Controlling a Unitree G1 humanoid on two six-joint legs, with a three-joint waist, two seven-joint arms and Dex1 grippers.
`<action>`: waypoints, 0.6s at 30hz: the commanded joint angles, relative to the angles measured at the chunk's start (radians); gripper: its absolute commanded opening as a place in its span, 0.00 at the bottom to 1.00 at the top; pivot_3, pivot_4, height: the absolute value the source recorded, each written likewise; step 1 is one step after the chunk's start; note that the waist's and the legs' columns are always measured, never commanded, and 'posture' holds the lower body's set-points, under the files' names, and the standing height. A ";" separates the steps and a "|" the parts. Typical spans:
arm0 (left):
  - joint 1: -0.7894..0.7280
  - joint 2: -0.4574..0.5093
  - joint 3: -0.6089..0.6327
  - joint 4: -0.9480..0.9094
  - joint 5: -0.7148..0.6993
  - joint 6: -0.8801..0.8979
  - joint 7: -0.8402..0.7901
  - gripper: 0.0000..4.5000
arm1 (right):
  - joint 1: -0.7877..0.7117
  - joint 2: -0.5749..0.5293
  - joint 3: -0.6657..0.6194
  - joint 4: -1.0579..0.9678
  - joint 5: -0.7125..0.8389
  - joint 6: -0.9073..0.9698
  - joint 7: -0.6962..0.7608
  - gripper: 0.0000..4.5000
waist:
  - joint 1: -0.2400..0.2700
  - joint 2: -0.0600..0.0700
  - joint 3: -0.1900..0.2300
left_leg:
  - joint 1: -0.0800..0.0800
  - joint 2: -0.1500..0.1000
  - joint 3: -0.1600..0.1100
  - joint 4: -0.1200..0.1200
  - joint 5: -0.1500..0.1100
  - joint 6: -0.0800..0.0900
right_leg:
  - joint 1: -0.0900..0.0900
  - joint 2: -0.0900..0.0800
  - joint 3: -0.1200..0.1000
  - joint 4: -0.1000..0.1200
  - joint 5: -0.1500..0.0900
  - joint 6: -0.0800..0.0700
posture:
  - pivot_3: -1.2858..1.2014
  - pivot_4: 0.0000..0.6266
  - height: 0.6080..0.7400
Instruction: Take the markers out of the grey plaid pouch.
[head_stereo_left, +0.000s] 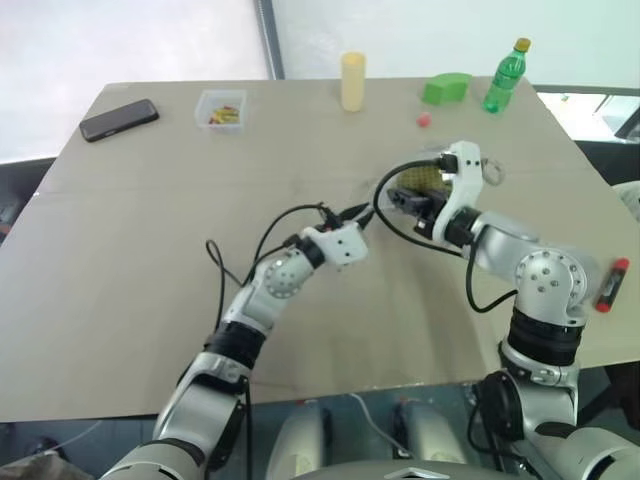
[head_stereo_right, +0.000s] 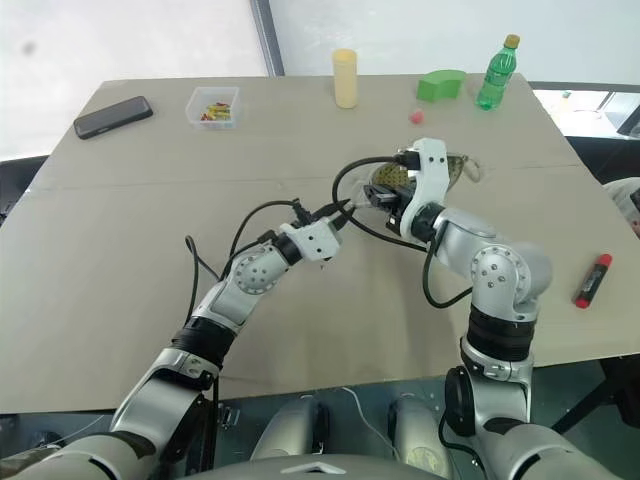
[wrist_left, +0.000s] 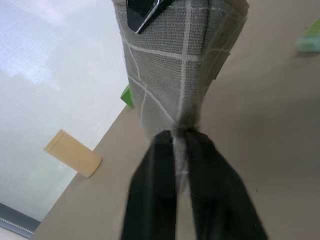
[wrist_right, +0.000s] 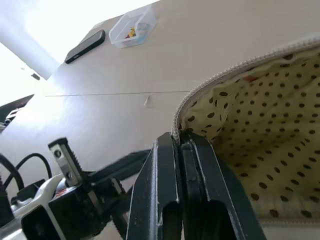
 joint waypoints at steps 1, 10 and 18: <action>-0.023 0.004 -0.004 0.006 0.003 -0.029 0.030 0.01 | 0.005 0.012 -0.003 -0.053 0.051 0.017 0.006 0.00 | 0.000 0.000 0.000 | 0.000 0.000 0.000 0.000 0.000 0.000 | 0.000 0.000 0.000 0.000 0.000 0.000 | 0.52 0.24 1.00; 0.011 -0.016 0.006 -0.050 -0.121 -0.021 -0.054 0.25 | 0.009 0.002 -0.006 -0.031 0.060 0.010 0.002 0.00 | -0.001 0.000 0.000 | 0.000 0.000 -0.001 0.000 0.000 0.000 | 0.000 0.000 0.000 0.000 0.000 0.000 | 0.52 0.24 1.00; 0.007 -0.026 -0.021 -0.038 -0.058 -0.038 0.016 0.74 | -0.004 0.020 -0.002 -0.036 0.083 0.015 -0.007 0.00 | 0.000 0.000 0.000 | 0.000 0.000 -0.002 0.000 0.000 0.000 | 0.000 0.000 0.000 0.000 0.000 0.000 | 0.52 0.24 1.00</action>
